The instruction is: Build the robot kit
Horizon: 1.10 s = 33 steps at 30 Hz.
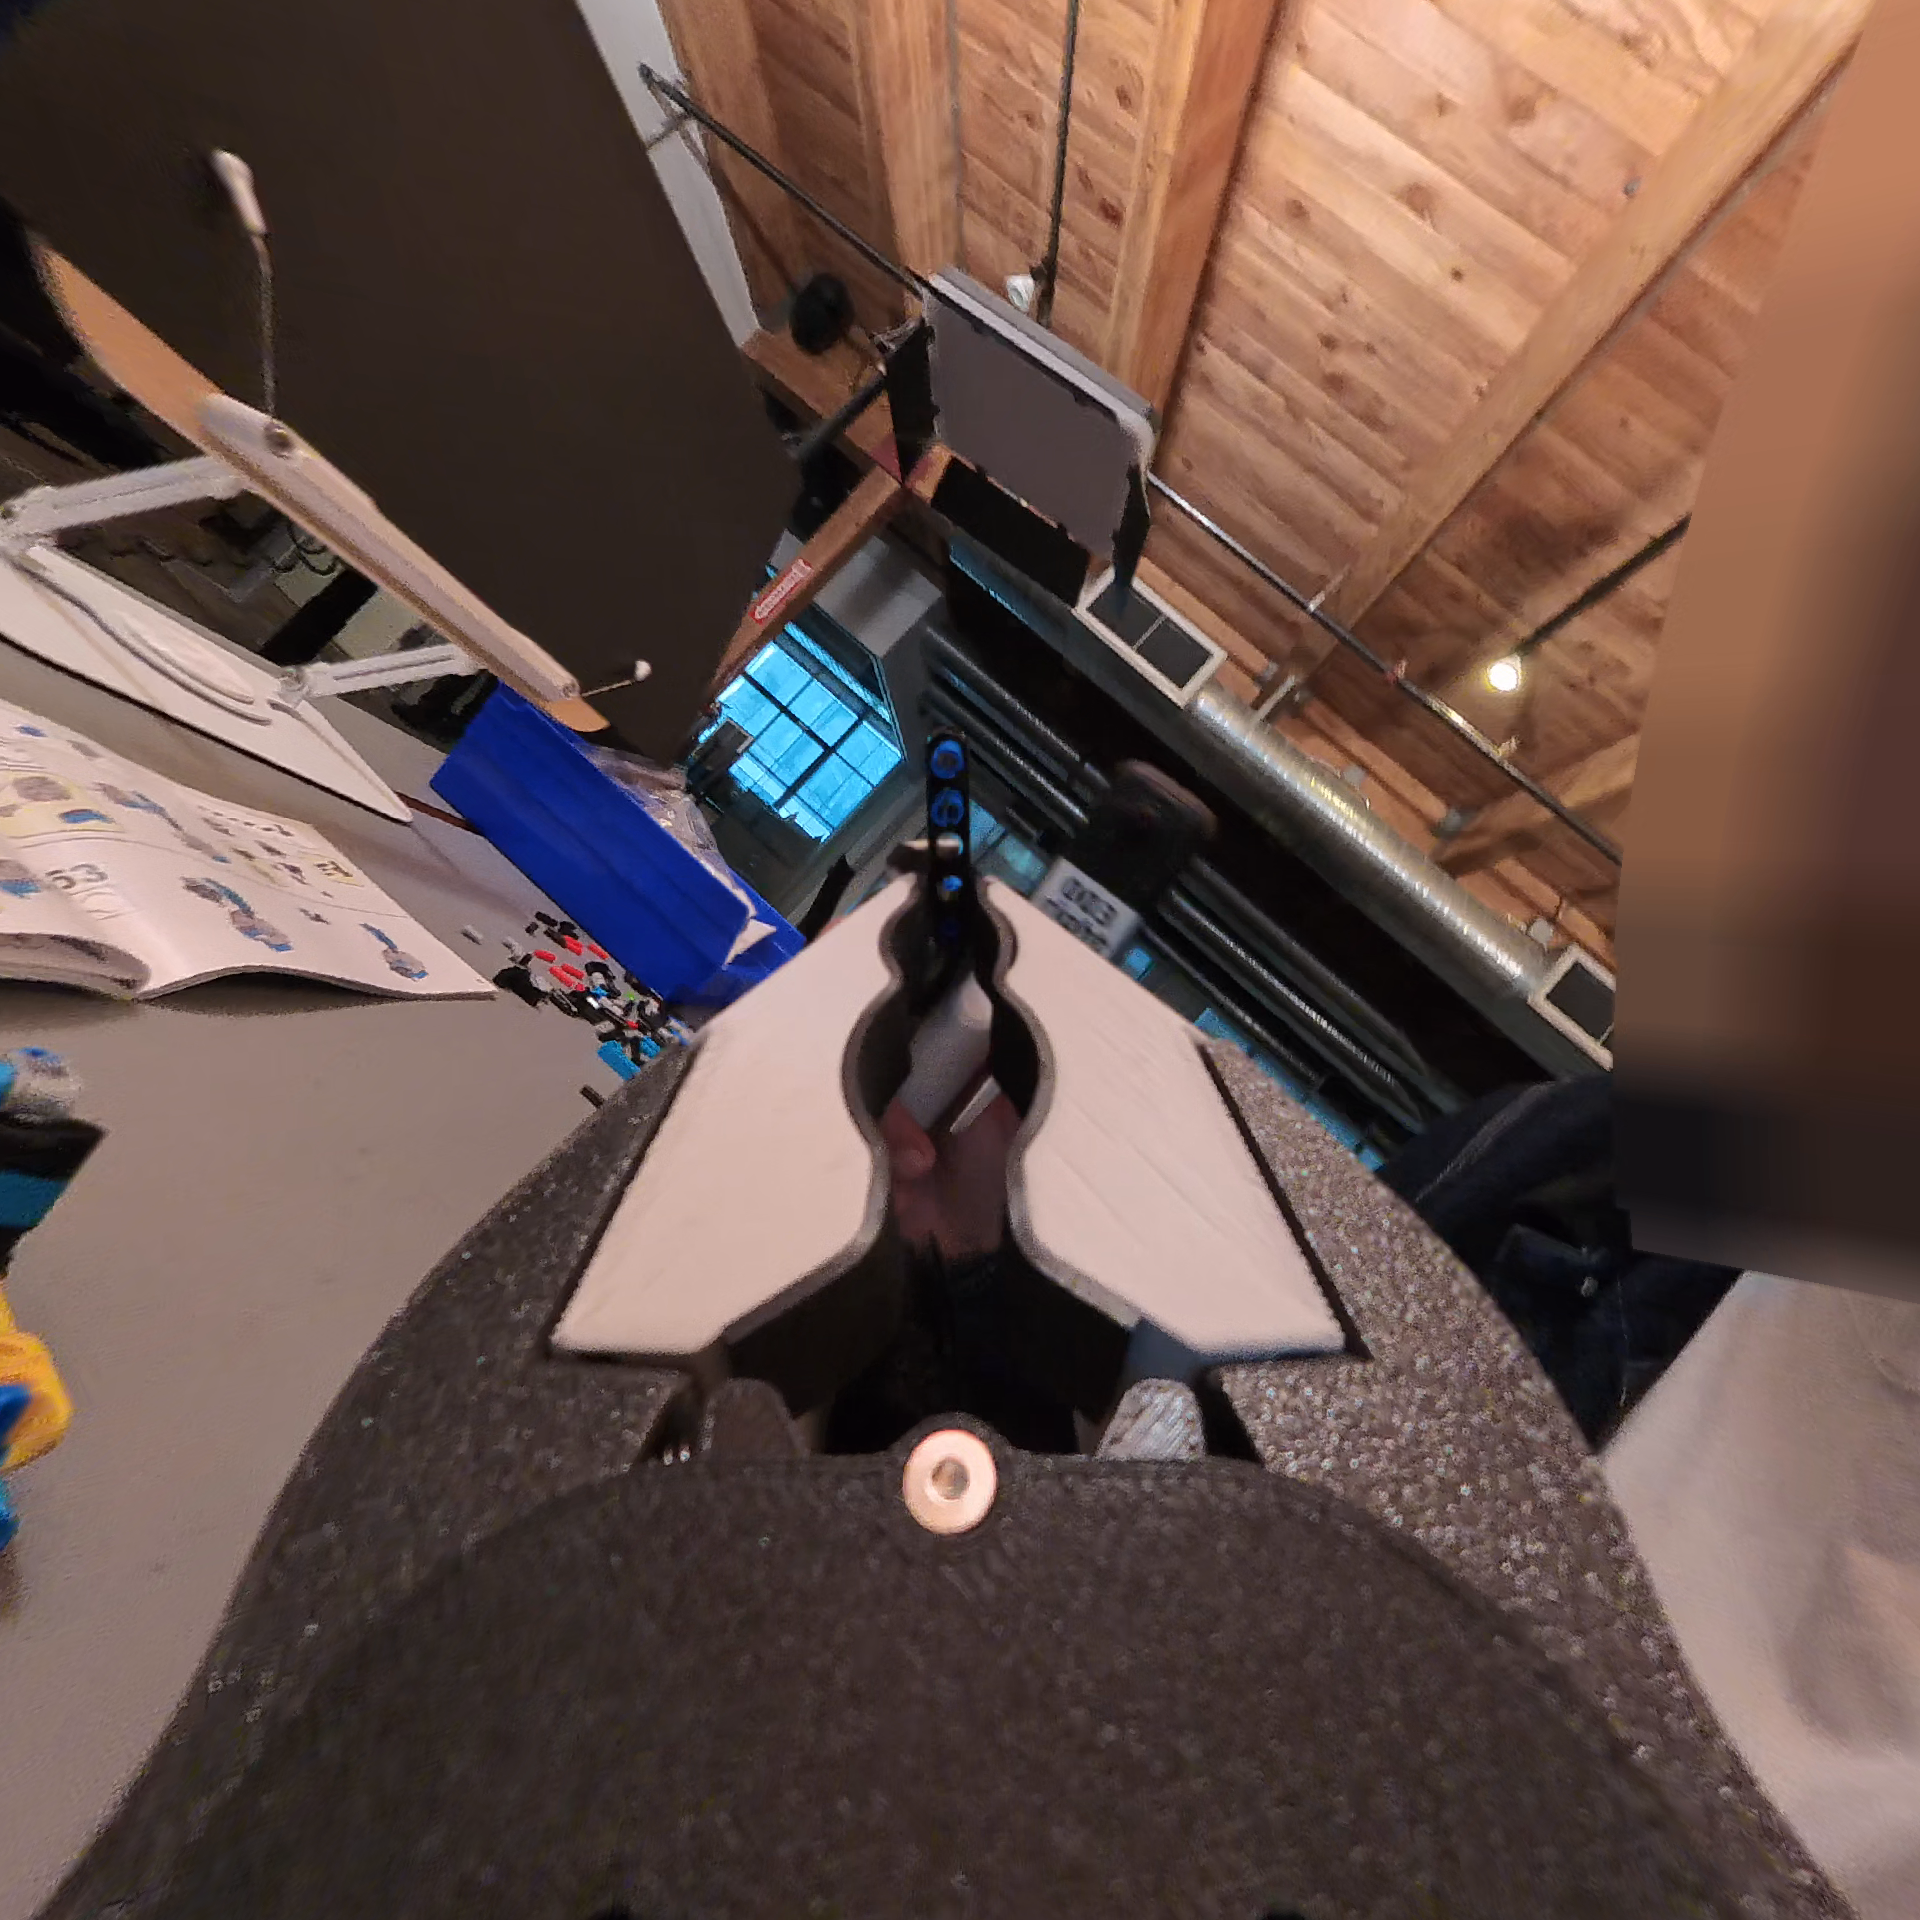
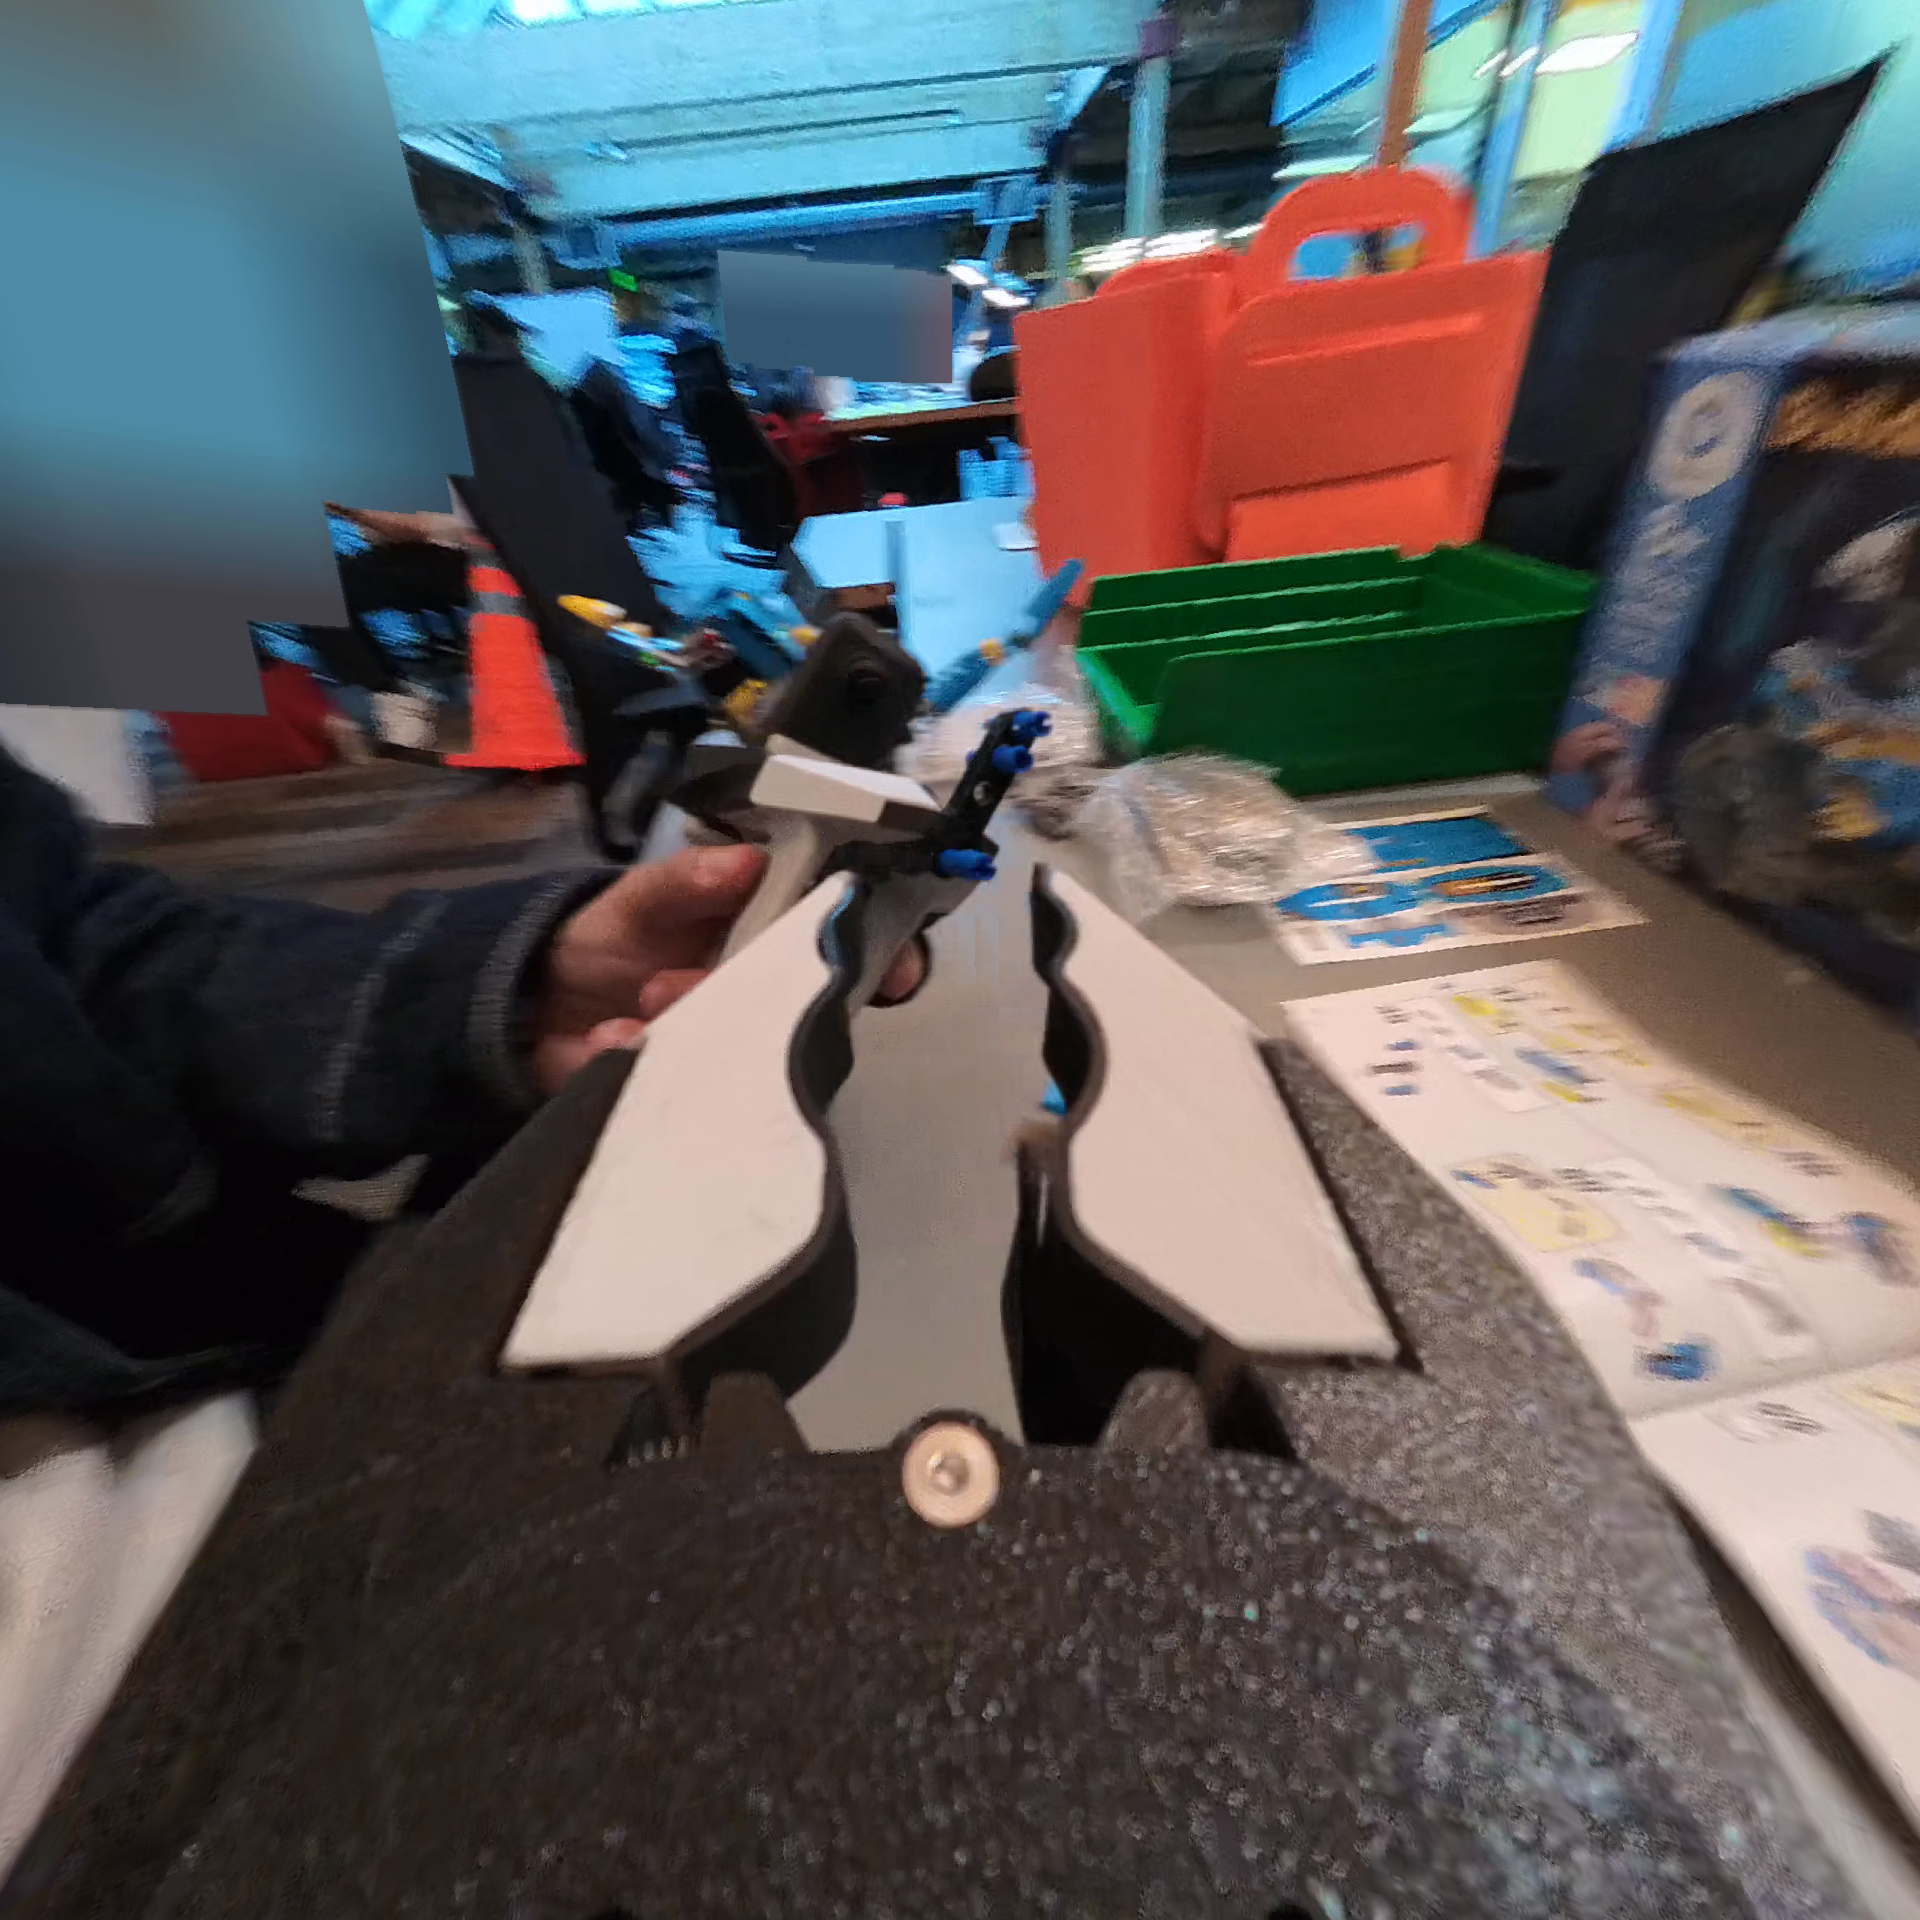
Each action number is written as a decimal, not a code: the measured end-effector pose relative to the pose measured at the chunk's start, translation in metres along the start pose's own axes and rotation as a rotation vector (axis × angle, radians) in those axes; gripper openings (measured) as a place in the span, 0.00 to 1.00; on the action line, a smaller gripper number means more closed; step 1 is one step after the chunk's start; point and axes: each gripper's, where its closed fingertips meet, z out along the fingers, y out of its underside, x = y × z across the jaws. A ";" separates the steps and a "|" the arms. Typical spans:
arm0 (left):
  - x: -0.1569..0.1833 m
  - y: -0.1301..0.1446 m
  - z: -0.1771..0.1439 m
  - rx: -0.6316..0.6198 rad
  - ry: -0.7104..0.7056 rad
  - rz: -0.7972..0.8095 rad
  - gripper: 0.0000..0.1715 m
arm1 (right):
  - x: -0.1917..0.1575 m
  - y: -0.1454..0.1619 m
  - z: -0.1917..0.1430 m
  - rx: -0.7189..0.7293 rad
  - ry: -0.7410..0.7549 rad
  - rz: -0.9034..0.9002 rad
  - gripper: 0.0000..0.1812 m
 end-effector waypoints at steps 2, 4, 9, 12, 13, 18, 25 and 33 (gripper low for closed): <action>-0.007 -0.002 -0.001 0.014 -0.028 -0.018 0.04 | 0.007 0.001 0.003 -0.028 0.187 -0.216 0.18; -0.006 0.001 0.000 0.007 -0.016 -0.042 0.04 | 0.012 0.004 0.006 -0.078 0.377 -0.433 0.17; -0.009 0.004 0.001 0.006 -0.020 -0.073 0.04 | 0.010 0.008 0.012 -0.126 0.453 -0.532 0.16; -0.011 0.006 0.002 -0.009 -0.024 -0.084 0.04 | 0.013 0.009 0.010 -0.139 0.438 -0.522 0.13; -0.010 0.007 0.003 -0.017 -0.016 -0.095 0.04 | 0.012 0.010 0.009 -0.146 0.415 -0.528 0.13; -0.005 0.020 0.006 -0.101 0.032 -0.140 0.04 | 0.002 0.015 -0.004 -0.148 0.137 -0.473 0.03; -0.010 0.028 0.008 -0.150 -0.038 -0.039 0.04 | 0.005 0.022 -0.009 -0.157 0.068 -0.387 0.04; 0.001 0.044 0.013 -0.238 0.037 -0.085 0.04 | -0.007 0.022 -0.023 -0.200 -0.092 -0.362 0.03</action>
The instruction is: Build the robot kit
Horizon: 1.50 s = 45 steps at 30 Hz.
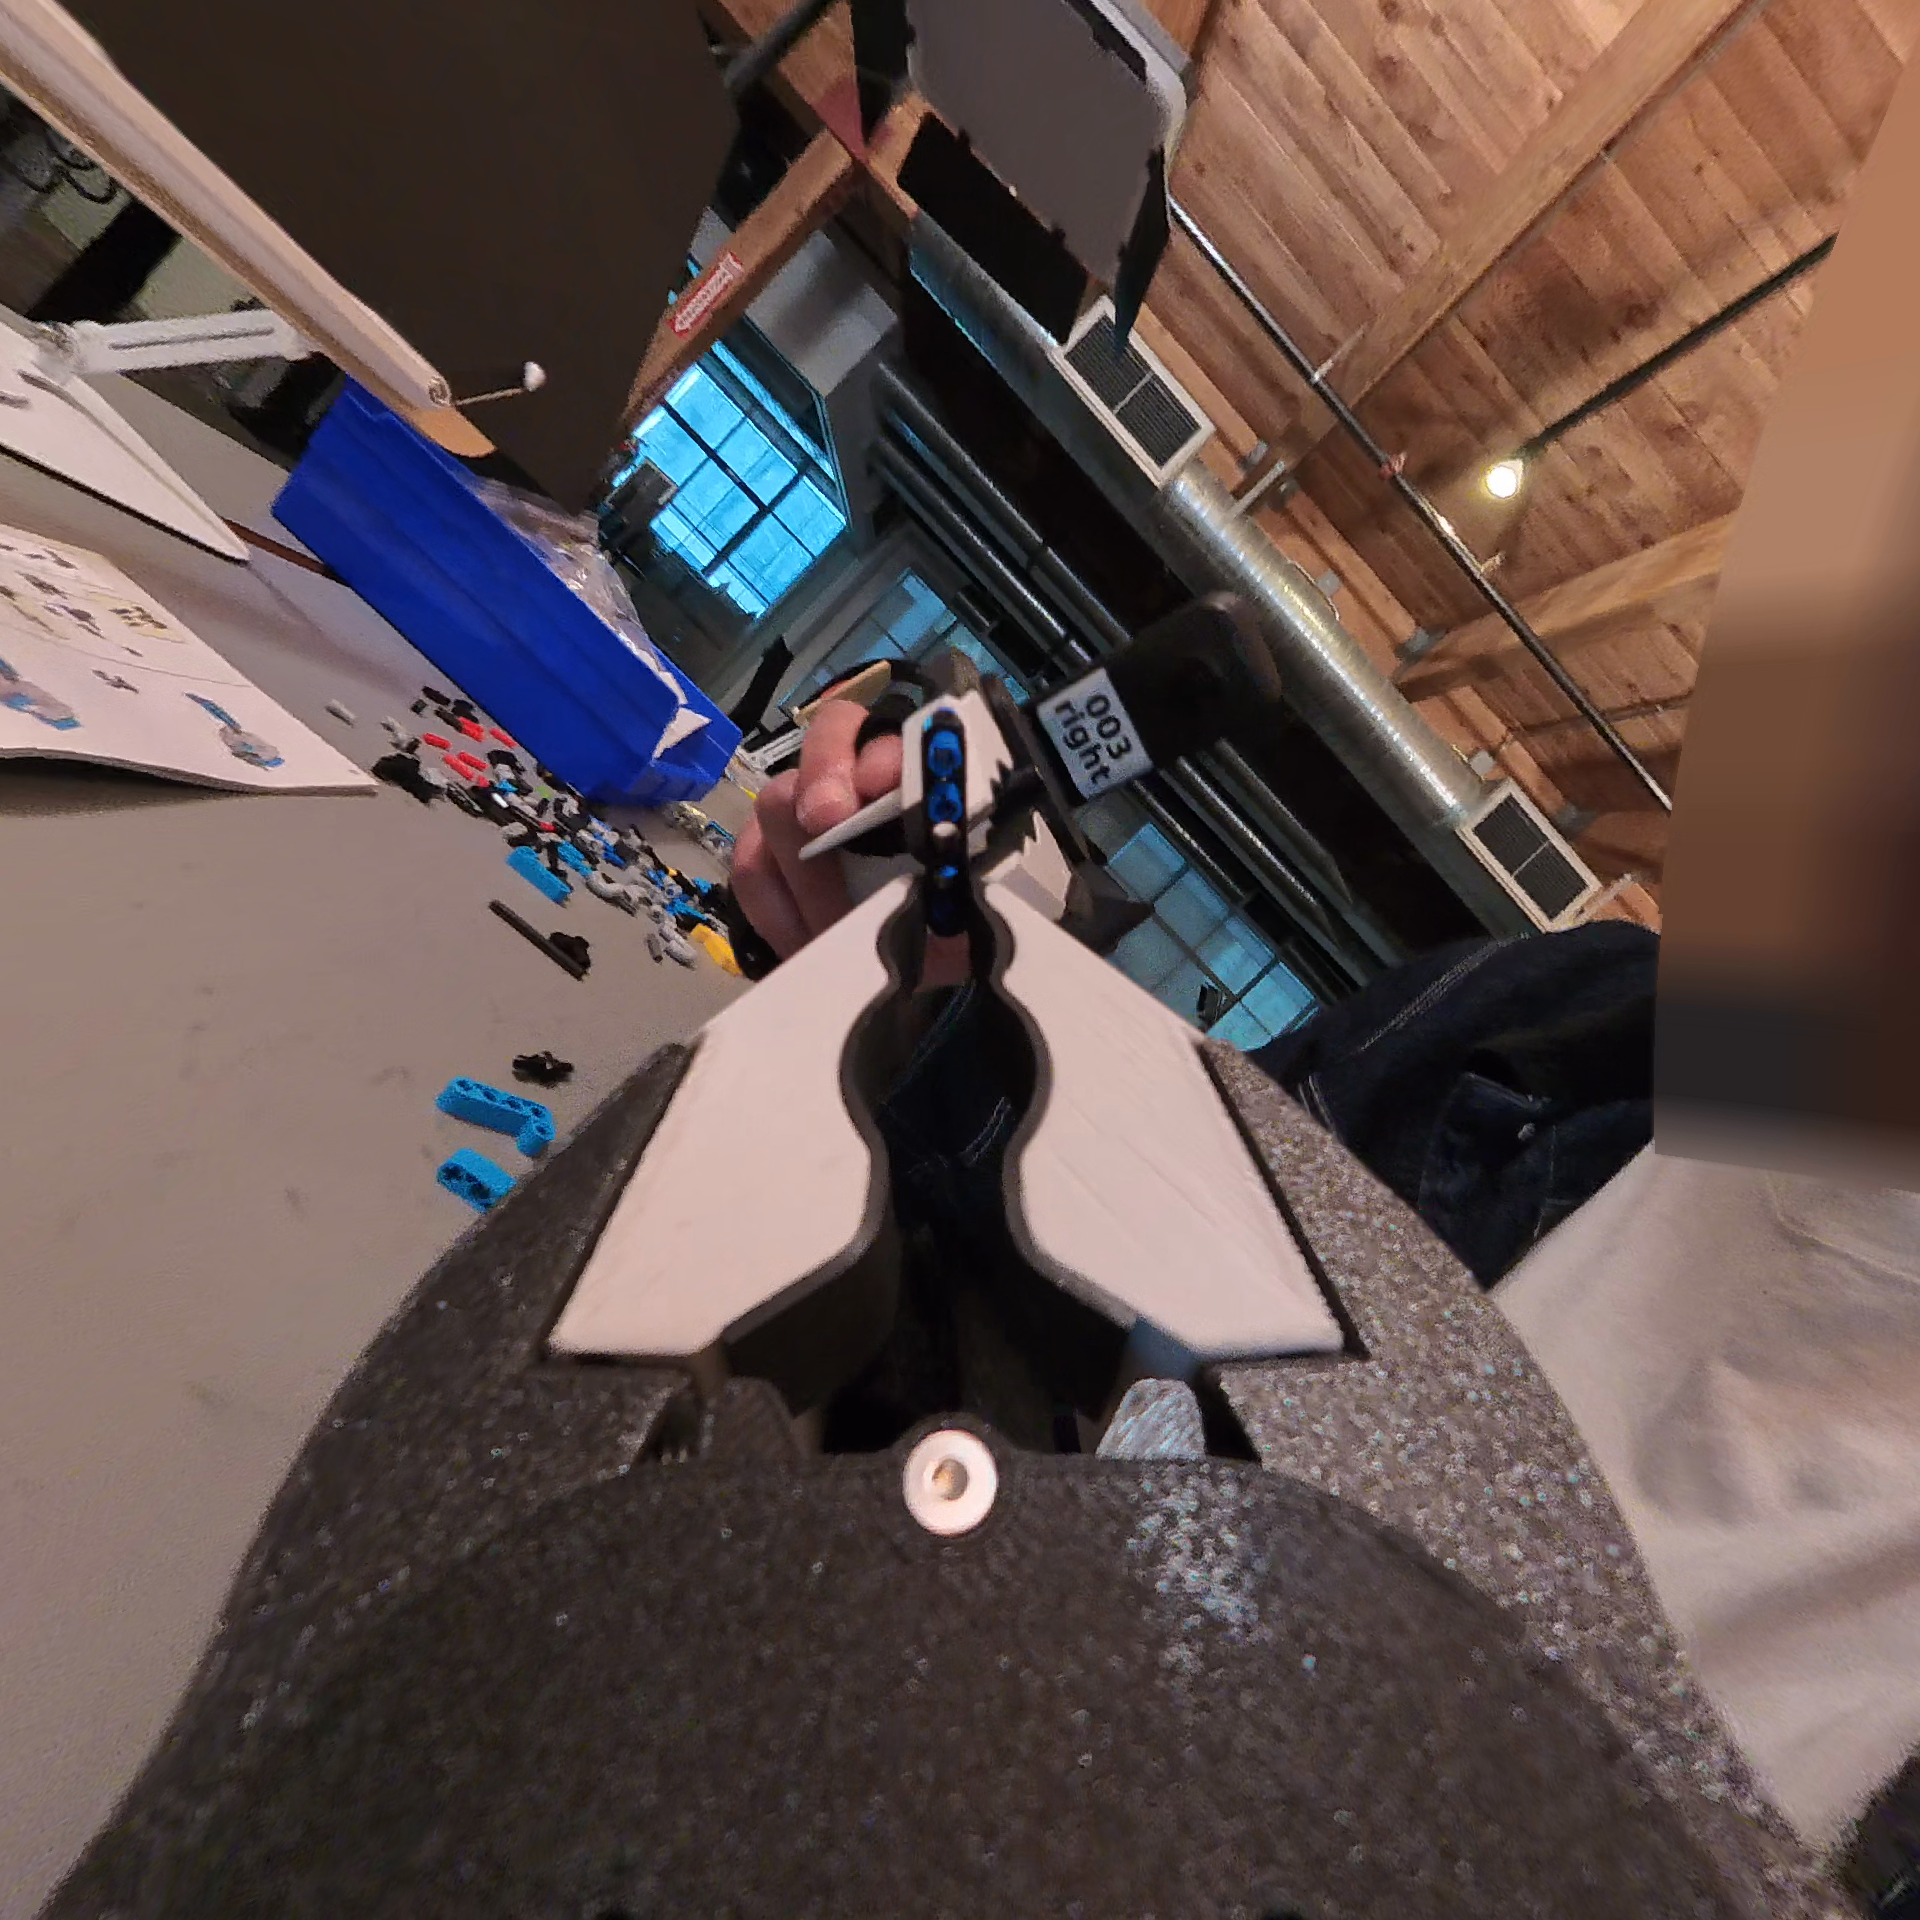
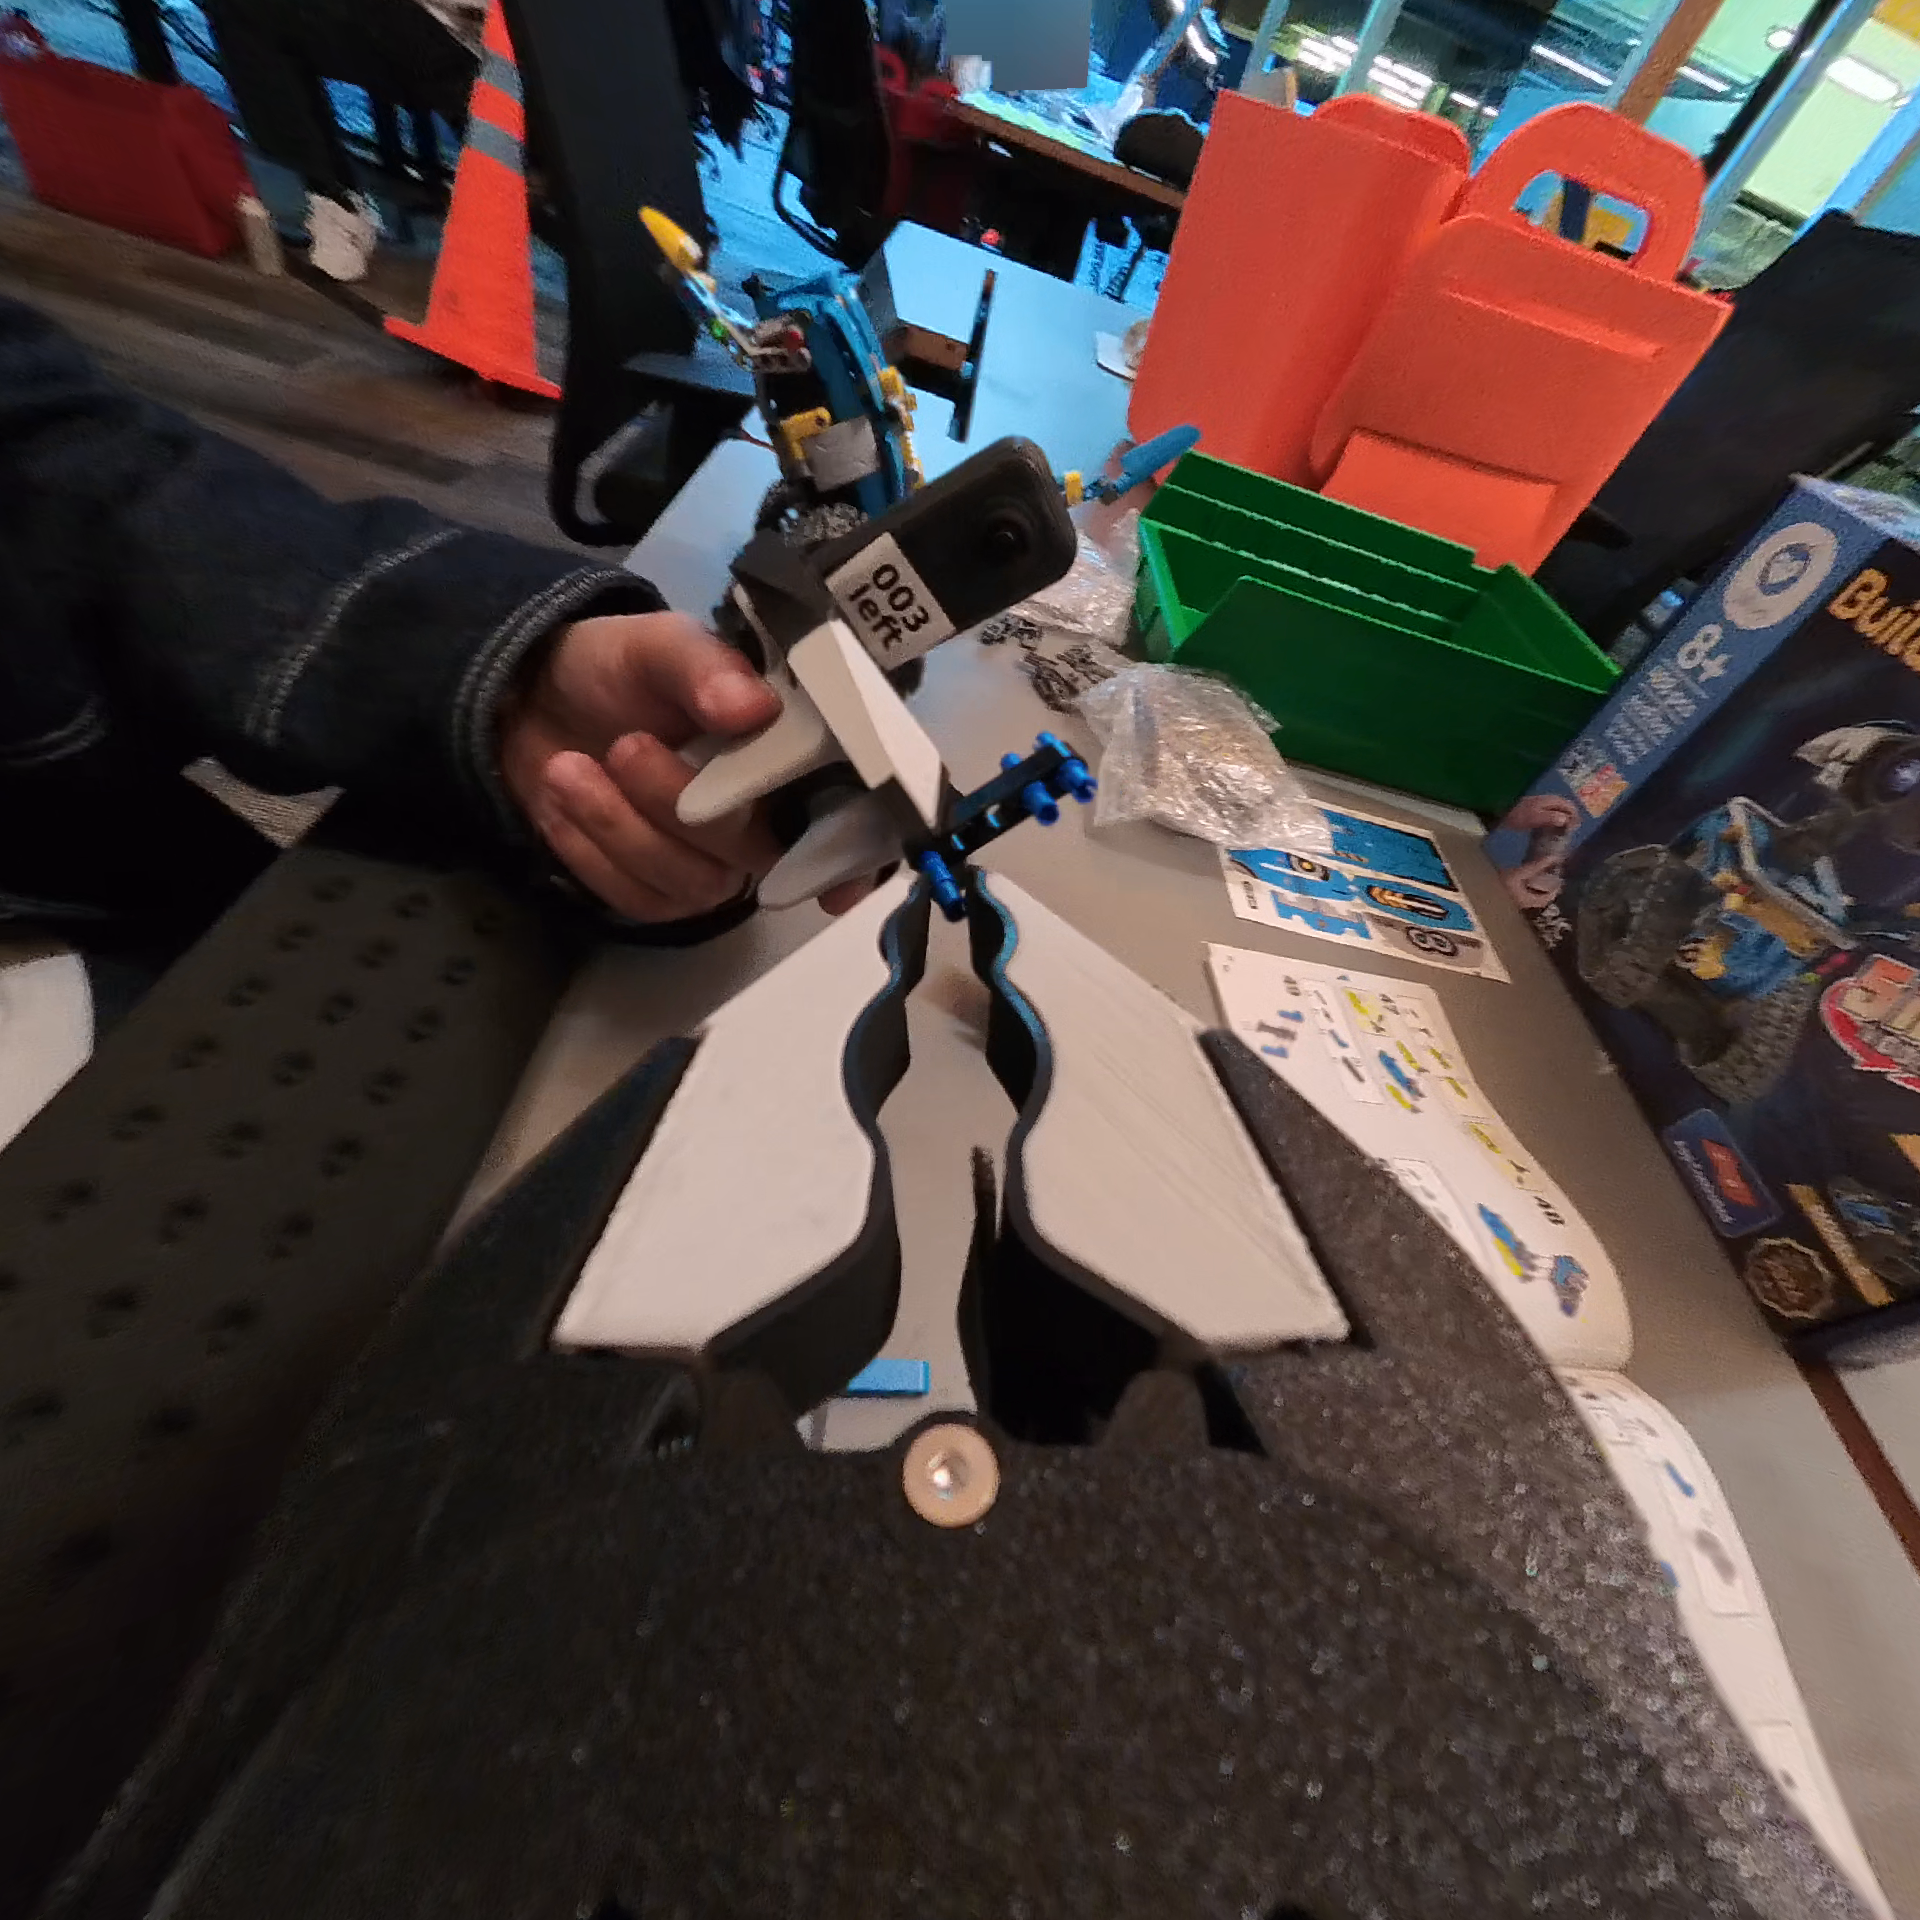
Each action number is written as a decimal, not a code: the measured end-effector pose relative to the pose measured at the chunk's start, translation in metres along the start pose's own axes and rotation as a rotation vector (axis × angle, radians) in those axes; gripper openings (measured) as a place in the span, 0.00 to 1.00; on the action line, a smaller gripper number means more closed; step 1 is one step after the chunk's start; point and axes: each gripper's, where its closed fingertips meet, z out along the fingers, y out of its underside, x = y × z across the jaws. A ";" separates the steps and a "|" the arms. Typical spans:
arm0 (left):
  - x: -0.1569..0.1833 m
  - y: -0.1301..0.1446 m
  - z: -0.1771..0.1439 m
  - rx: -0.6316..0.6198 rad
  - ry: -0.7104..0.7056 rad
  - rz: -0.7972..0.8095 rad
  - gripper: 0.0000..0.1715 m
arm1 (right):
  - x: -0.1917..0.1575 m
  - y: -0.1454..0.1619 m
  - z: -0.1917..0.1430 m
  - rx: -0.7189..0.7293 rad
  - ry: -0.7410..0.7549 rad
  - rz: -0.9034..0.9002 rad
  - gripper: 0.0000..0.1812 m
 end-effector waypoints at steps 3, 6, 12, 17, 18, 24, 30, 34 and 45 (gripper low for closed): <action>0.003 0.006 0.002 -0.035 0.027 -0.018 0.04 | 0.000 -0.003 -0.004 0.034 -0.002 -0.005 0.05; 0.006 0.005 0.002 -0.034 0.036 -0.007 0.04 | 0.001 -0.005 -0.003 0.044 0.008 -0.009 0.06; -0.006 -0.008 -0.006 0.042 -0.025 -0.006 0.04 | 0.011 -0.006 -0.001 0.051 0.141 -0.058 0.11; -0.011 -0.013 -0.009 0.076 -0.038 -0.038 0.04 | 0.012 0.000 0.019 -0.043 0.249 -0.104 0.25; -0.011 -0.012 -0.009 0.073 -0.044 -0.035 0.04 | 0.010 0.002 0.023 -0.056 0.255 -0.115 0.23; -0.011 -0.015 -0.010 0.097 -0.070 0.009 0.04 | 0.011 0.003 0.026 -0.093 0.289 -0.121 0.20; -0.013 -0.018 -0.014 0.131 -0.063 -0.023 0.03 | 0.013 0.004 0.035 -0.140 0.376 -0.136 0.23; -0.013 -0.019 -0.013 0.142 -0.067 -0.020 0.03 | 0.013 0.006 0.036 -0.175 0.419 -0.191 0.16; -0.022 -0.007 -0.007 0.023 -0.206 0.135 0.04 | 0.008 -0.001 0.020 0.019 0.131 0.219 0.25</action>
